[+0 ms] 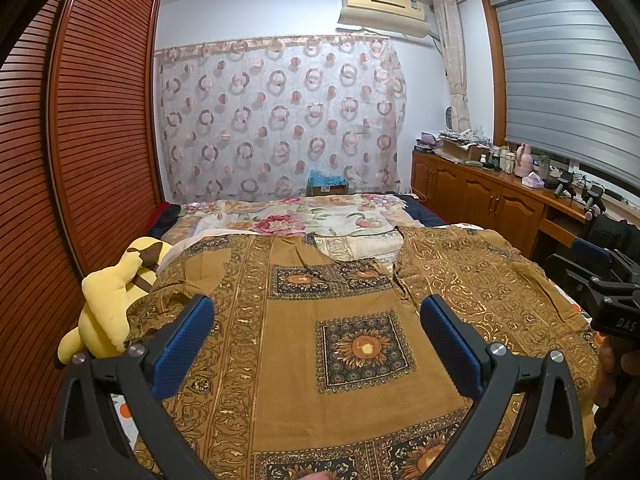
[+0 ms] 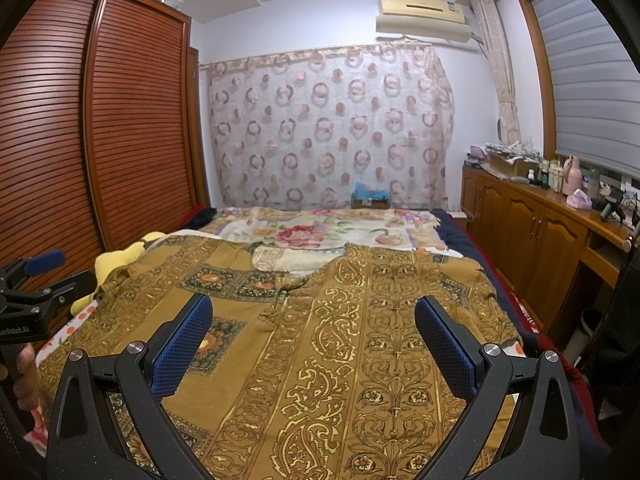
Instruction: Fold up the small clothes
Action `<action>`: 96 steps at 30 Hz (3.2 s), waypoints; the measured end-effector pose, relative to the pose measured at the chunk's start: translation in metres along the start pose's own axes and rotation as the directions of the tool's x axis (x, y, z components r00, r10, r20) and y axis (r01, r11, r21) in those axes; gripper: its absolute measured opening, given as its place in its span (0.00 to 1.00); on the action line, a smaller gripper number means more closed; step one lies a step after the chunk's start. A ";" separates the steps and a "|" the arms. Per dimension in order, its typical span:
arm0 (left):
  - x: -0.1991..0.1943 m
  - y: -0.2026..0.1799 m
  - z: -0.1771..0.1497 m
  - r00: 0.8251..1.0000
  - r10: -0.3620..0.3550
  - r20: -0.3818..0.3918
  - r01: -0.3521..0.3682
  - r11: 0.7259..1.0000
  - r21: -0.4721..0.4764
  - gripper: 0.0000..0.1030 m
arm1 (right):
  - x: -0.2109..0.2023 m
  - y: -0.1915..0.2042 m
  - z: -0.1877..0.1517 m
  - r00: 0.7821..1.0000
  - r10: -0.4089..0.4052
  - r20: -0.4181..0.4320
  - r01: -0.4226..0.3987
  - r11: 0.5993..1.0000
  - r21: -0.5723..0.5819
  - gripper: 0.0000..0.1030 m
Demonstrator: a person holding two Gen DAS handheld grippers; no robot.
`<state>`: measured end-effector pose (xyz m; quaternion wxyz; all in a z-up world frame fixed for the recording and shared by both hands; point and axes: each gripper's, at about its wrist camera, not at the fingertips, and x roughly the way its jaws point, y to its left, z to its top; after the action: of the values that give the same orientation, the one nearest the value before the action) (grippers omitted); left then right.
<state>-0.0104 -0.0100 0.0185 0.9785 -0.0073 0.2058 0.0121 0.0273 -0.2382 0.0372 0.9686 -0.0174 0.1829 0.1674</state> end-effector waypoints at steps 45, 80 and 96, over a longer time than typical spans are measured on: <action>0.029 0.035 -0.015 0.995 -0.013 -0.095 0.010 1.000 -0.028 1.00 | 0.023 0.012 -0.006 0.997 0.056 -0.057 -0.057 0.998 -0.026 1.00; 0.142 0.269 -0.051 0.928 -0.068 -0.367 -0.114 0.885 -0.452 0.60 | 0.187 0.047 0.011 0.893 0.268 -0.362 -0.316 0.945 -0.081 1.00; 0.184 0.311 -0.055 0.901 -0.247 -0.356 -0.030 0.784 -0.621 0.59 | 0.196 0.039 0.009 0.881 0.282 -0.380 -0.324 0.945 -0.049 1.00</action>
<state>0.1273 0.3035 -0.1085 0.8541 -0.3380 0.3947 0.0185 0.1896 -0.1378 -0.0236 0.8764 -0.0730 0.3517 0.3206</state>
